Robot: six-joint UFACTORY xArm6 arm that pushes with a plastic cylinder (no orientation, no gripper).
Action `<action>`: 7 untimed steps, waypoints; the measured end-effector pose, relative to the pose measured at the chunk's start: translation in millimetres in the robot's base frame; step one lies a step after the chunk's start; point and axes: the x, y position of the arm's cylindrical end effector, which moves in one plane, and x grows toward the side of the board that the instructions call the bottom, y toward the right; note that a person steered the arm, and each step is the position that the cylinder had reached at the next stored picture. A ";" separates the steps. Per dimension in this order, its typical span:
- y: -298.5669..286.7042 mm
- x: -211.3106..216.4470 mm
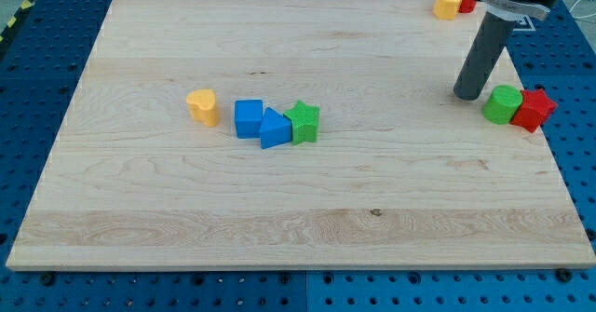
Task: Separate the green star and the blue triangle
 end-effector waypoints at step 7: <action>-48.9 -1.6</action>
